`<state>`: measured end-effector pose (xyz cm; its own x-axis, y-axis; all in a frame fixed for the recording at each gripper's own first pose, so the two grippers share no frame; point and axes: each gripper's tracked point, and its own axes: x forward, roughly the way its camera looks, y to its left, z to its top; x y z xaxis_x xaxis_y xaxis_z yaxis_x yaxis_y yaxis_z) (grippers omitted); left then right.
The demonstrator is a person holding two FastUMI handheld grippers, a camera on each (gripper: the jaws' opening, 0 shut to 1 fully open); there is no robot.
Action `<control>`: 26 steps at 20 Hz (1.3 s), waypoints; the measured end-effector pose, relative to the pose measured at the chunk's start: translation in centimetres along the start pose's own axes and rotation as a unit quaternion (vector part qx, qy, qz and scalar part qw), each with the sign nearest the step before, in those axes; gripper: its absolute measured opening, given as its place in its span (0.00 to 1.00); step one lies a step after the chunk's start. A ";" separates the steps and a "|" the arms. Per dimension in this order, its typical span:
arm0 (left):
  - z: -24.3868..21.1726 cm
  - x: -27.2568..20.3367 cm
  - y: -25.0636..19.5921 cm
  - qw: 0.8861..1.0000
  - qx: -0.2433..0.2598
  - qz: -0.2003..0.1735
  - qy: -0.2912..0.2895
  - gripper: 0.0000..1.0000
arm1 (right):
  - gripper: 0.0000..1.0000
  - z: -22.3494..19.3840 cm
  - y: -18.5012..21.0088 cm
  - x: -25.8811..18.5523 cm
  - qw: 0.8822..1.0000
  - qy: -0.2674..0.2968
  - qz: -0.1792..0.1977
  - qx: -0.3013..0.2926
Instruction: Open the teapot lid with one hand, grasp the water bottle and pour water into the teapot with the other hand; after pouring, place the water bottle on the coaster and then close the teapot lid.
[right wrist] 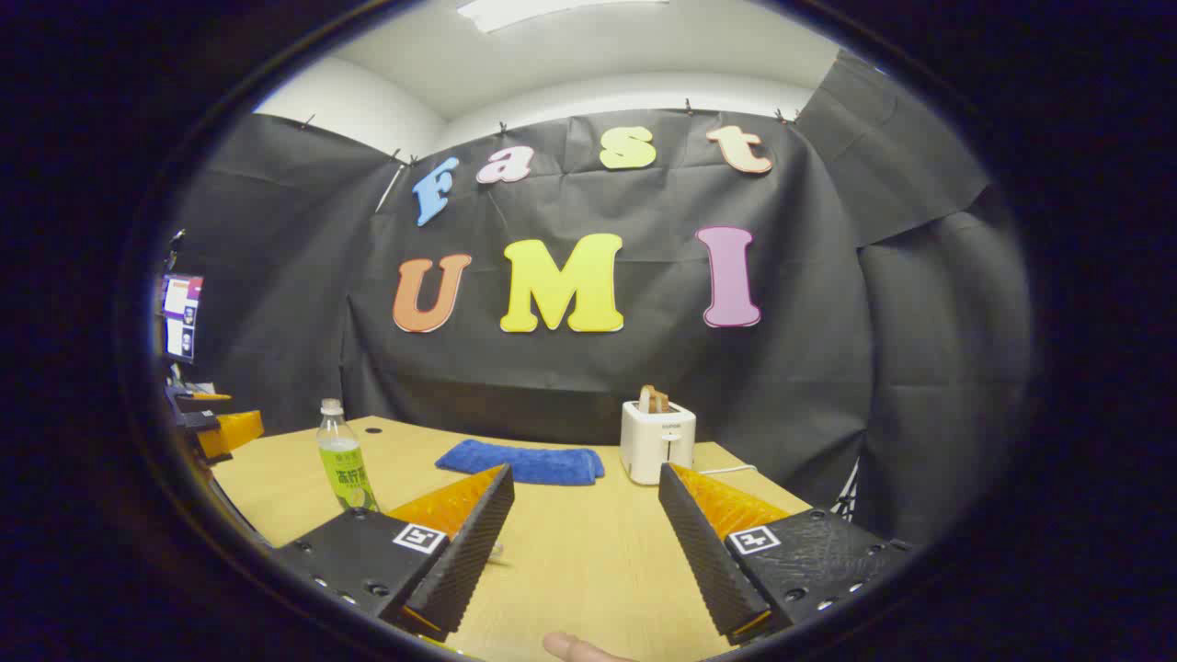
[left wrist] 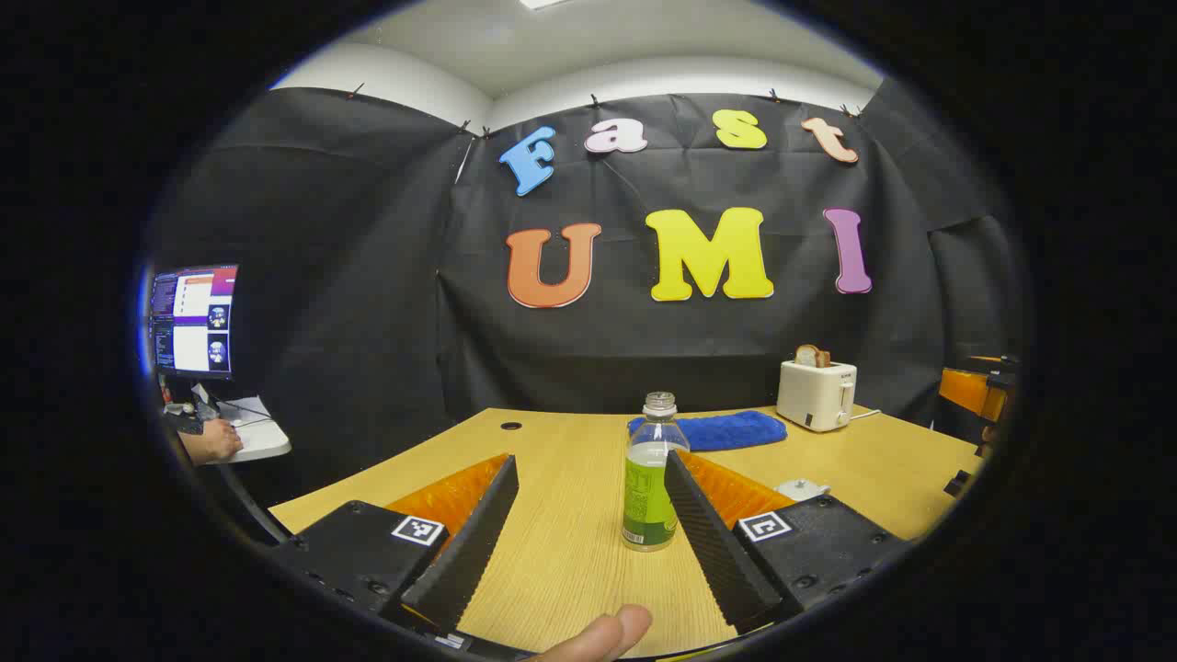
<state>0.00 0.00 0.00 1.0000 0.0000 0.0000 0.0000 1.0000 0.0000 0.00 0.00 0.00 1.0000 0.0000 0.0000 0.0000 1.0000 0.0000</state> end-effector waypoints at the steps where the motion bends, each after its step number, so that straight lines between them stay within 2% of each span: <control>1: -0.2 0.0 0.1 1.000 0.000 -0.001 0.000 1.00 | 0.97 -0.2 -0.1 0.1 1.000 0.003 -0.004 -0.001; 8: -0.5 -0.1 0.3 1.000 0.003 -0.003 -0.003 1.00 | 0.95 -0.8 0.2 0.2 1.000 0.001 -0.003 -0.005; 13: -1.1 0.0 0.6 1.000 -0.003 -0.003 0.001 1.00 | 0.95 -1.1 1.4 0.8 1.000 -0.007 0.002 -0.004; 14: -1.3 0.0 0.4 1.000 -0.004 -0.005 0.003 1.00 | 0.98 -1.4 1.7 1.1 1.000 -0.006 0.002 0.001; 15: -1.5 0.1 0.3 1.000 -0.003 -0.006 0.003 1.00 | 0.96 -1.9 2.1 1.7 1.000 -0.002 0.003 0.001; 17: -1.9 0.3 0.0 1.000 0.004 -0.009 0.002 1.00 | 0.95 -3.3 3.4 3.0 1.000 0.009 0.010 0.002; 23: -3.8 0.6 -0.7 0.999 0.028 -0.017 0.013 1.00 | 0.97 -8.6 10.8 8.5 0.995 0.066 0.068 0.016; 26: -4.6 0.8 -0.5 0.999 0.028 -0.017 0.023 1.00 | 0.94 -10.6 13.7 10.5 0.991 0.094 0.090 0.028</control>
<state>0.84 -0.50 -4.60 0.9984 -0.0322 -0.0470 0.0348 0.9979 0.0553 10.53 13.69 -10.64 0.9662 0.1842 -0.1806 -0.1739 0.9822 0.0715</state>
